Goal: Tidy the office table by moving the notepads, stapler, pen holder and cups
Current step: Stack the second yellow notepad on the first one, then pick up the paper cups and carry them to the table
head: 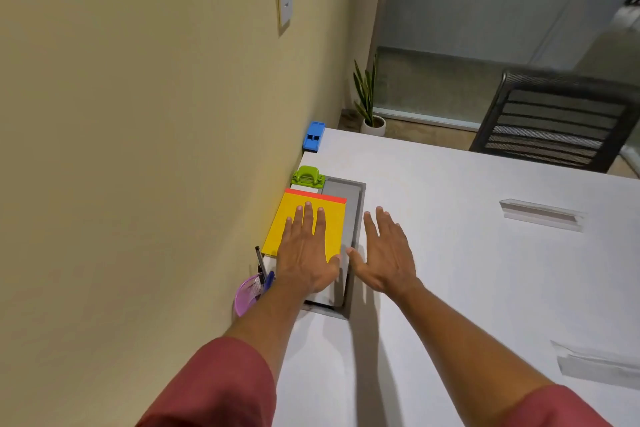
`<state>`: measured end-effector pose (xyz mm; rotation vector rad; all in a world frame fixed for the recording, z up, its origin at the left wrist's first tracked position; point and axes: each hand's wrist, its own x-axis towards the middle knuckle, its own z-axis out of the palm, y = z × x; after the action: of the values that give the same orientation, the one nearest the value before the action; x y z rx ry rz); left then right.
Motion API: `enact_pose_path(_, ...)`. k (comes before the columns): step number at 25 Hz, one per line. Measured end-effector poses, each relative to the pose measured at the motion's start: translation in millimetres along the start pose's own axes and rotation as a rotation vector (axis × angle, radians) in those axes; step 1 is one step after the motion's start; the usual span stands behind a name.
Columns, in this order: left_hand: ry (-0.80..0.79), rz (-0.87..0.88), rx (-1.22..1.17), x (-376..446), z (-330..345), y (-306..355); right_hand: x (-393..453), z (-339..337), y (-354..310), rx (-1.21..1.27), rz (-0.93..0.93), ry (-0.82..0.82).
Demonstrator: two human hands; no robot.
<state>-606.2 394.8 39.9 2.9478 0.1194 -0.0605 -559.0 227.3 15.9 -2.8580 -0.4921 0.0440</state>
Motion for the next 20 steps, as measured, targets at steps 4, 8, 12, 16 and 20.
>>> enact_pose_path(4, -0.001, 0.028, 0.014, -22, -14, 11, -29, -15, 4, -0.074, -0.009, 0.019)
enact_pose_path(8, 0.033, 0.019, 0.01, -47, -22, 17, -54, -27, 5, -0.107, -0.027, 0.031)
enact_pose_path(12, 0.058, -0.013, -0.006, -81, -17, 17, -78, -28, -1, -0.097, -0.054, 0.017)
enact_pose_path(16, 0.087, -0.077, -0.008, -125, -7, 16, -110, -24, -13, -0.047, -0.115, 0.0)
enact_pose_path(20, 0.094, -0.149, 0.022, -175, 4, 14, -144, -19, -28, -0.004, -0.18, -0.023)
